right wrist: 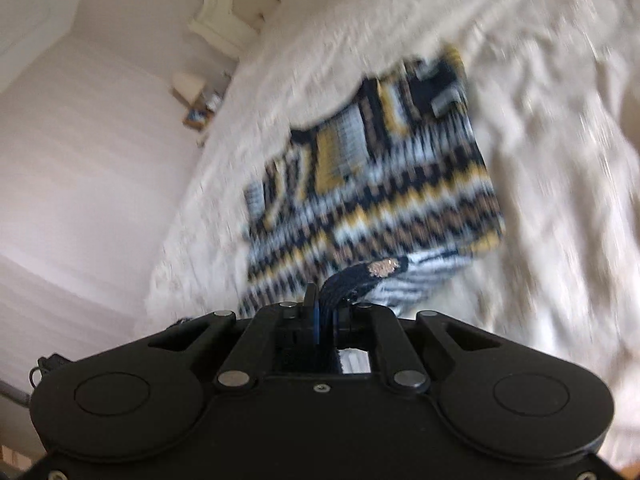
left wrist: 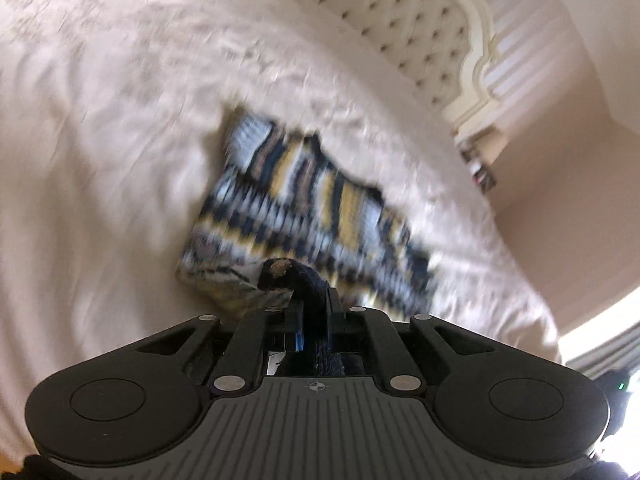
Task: Fold small clothes
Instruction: 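Lift the hem with both grippers and fold it toward the collar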
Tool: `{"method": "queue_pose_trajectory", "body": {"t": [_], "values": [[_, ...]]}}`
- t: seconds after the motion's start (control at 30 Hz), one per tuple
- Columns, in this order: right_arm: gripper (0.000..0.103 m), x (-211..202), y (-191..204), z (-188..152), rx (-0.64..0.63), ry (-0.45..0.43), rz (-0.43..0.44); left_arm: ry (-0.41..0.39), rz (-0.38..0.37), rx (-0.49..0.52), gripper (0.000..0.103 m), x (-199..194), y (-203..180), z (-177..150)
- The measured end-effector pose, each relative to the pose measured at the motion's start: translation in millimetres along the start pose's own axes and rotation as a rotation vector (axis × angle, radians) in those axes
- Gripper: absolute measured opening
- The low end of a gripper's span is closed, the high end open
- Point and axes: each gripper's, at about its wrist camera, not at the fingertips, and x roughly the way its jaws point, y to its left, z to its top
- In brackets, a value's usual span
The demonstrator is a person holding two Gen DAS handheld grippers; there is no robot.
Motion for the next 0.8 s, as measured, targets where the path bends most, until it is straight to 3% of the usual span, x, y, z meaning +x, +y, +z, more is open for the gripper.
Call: {"method": "queue_pose_trajectory", "body": {"t": [0.4,0.53,0.8], "values": [[0.014,62.3,21.5,122.1,-0.029,-0.155,0.003,-0.078,-0.087,0.059,0.009,81.5,-29.3,115.0],[0.014,89.2,12.7,152.8,0.005,-0.169,-0.018,-0.053,-0.090,0.049,0.009,119.3,-28.6,142.0],[0.014,155.3,-13.4,183.1,0.063,-0.100,-0.138,0.054,-0.021,0.016,0.009,189.2,-4.3,166.5]]}}
